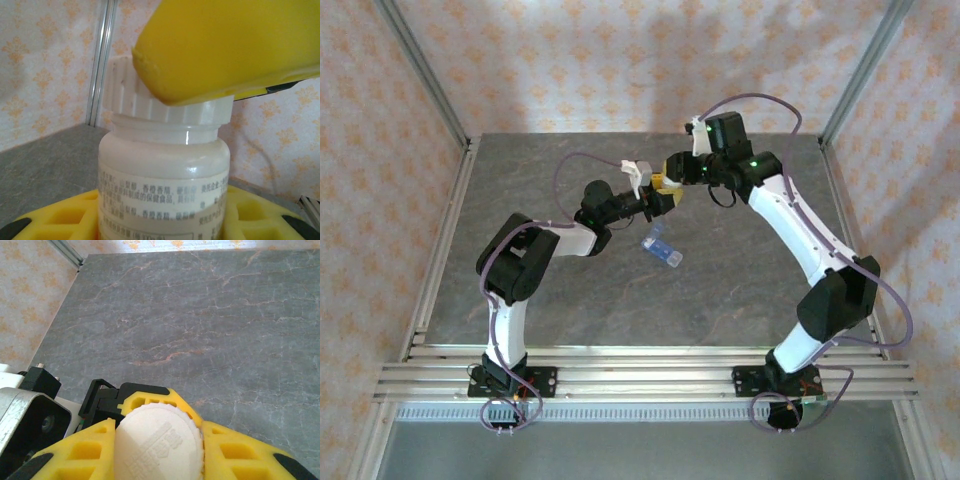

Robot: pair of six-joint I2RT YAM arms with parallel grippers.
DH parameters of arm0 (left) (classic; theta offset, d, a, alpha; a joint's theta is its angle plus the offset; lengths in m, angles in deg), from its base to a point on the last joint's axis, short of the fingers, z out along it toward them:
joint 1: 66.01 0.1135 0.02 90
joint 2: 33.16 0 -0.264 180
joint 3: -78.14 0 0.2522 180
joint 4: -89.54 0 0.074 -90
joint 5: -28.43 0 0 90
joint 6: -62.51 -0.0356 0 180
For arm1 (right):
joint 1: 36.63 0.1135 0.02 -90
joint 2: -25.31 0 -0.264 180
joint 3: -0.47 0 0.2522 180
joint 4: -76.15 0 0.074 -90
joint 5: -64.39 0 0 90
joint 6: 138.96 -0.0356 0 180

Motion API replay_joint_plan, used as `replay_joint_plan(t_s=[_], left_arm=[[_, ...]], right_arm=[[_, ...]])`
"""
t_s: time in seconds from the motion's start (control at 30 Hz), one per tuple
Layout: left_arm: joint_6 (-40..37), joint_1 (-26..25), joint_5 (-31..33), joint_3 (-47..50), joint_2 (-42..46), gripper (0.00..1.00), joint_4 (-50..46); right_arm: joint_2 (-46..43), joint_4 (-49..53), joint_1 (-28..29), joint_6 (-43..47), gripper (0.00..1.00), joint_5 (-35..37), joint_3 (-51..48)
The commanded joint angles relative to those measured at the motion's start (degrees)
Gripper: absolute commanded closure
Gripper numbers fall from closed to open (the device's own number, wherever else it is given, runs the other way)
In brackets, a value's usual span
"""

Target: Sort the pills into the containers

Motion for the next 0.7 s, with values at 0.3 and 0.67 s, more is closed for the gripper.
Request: replay_joint_plan(t_s=[0.3,0.67], left_arm=[[-0.7,0.0,2.7,-0.2,5.6,1.00,3.5],[-10.3,-2.5,13.1,6.0,11.1,1.00,2.9]], right_arm=[[-0.2,0.5,1.5,-7.8,0.76,4.8,-4.5],[-2.9,-3.5,6.1,-16.8,0.76,13.6,-13.1]])
